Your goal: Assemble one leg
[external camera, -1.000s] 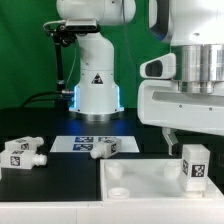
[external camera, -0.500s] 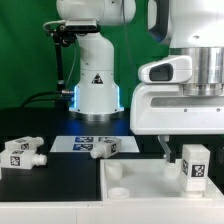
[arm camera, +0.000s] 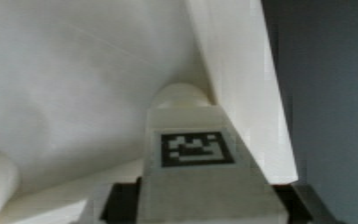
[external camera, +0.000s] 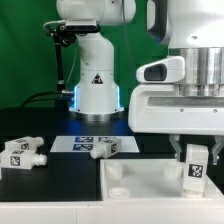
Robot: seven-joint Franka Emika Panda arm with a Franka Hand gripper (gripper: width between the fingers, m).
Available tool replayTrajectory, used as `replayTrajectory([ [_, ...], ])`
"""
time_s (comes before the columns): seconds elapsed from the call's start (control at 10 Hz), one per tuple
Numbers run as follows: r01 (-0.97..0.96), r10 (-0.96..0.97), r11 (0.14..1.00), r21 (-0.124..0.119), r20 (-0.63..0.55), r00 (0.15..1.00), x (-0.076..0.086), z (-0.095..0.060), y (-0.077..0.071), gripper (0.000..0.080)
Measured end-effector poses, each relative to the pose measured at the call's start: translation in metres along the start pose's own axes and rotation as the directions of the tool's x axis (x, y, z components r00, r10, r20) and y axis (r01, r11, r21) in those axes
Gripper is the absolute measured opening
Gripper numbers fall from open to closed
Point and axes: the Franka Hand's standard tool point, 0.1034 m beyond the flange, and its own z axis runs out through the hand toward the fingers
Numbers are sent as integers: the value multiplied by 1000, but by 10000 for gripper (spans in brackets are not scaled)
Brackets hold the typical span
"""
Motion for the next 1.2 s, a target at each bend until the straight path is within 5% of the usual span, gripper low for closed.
replayTrajectory([
  [0.2,-307,307,952,-3,-4,952,0,0,0,285],
  [0.6,-846,846,534,3,19,534,1,1,0,285],
  [0.8,-899,899,438,2,24,438,1,1,0,343],
  [0.9,-888,888,460,2,24,460,1,1,0,481],
  [1.0,-862,862,507,3,20,507,1,1,0,481],
  [1.1,-740,740,672,6,16,672,0,1,-2,611],
  [1.2,-614,614,789,3,20,789,-5,4,-6,638],
])
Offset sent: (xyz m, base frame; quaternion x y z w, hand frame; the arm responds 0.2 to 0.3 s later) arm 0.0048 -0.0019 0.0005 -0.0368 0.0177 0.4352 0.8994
